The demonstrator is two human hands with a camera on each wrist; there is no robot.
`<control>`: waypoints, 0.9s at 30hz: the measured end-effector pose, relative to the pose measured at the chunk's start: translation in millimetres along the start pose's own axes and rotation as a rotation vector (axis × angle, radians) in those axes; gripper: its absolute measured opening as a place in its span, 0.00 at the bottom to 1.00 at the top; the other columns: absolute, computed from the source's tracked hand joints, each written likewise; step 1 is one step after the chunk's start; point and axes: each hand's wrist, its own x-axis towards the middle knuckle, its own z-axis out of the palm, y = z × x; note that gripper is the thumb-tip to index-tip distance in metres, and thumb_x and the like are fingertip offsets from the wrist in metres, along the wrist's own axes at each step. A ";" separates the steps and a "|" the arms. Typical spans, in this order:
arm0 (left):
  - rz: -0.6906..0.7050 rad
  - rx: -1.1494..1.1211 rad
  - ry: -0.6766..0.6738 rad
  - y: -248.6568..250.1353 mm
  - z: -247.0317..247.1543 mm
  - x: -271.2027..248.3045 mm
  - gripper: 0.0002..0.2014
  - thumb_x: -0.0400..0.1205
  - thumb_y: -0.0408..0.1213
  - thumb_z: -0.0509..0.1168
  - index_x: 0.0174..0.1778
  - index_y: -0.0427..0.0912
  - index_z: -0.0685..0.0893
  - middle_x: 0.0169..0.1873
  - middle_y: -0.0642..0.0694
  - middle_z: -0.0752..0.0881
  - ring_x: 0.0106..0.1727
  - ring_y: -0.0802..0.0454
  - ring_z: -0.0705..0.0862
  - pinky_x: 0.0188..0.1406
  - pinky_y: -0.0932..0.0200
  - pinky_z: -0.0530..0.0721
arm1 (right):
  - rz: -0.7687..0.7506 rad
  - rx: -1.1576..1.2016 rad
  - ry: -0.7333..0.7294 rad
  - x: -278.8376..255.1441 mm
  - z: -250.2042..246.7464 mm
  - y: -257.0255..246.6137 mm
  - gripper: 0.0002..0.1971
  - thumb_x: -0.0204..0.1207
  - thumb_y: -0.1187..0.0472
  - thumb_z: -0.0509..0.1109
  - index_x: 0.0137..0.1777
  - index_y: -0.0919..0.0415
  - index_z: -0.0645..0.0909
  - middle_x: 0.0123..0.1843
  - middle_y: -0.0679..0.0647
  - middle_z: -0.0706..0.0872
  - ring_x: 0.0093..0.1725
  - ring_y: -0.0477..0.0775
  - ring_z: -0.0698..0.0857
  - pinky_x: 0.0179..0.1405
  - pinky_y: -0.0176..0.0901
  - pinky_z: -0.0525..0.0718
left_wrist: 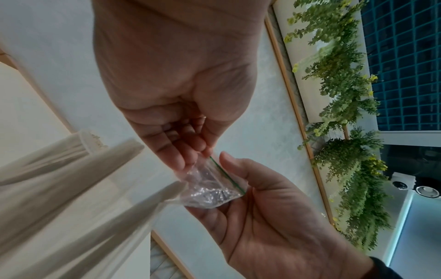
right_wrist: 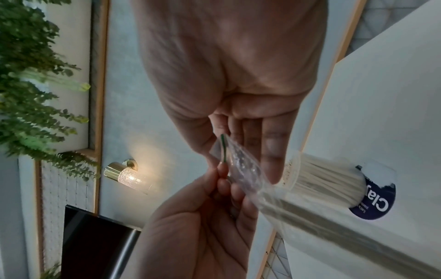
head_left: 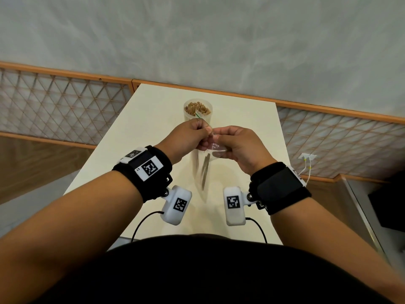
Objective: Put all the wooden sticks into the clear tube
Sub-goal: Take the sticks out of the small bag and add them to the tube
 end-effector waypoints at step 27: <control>-0.082 -0.098 0.027 -27.2 5.1 1.7 0.10 0.81 0.36 0.68 0.38 0.41 0.73 0.26 0.45 0.84 0.25 0.51 0.84 0.29 0.57 0.85 | 0.177 -0.015 -0.056 1.5 -6.9 11.6 0.10 0.76 0.58 0.72 0.49 0.64 0.86 0.50 0.63 0.91 0.51 0.63 0.90 0.47 0.47 0.85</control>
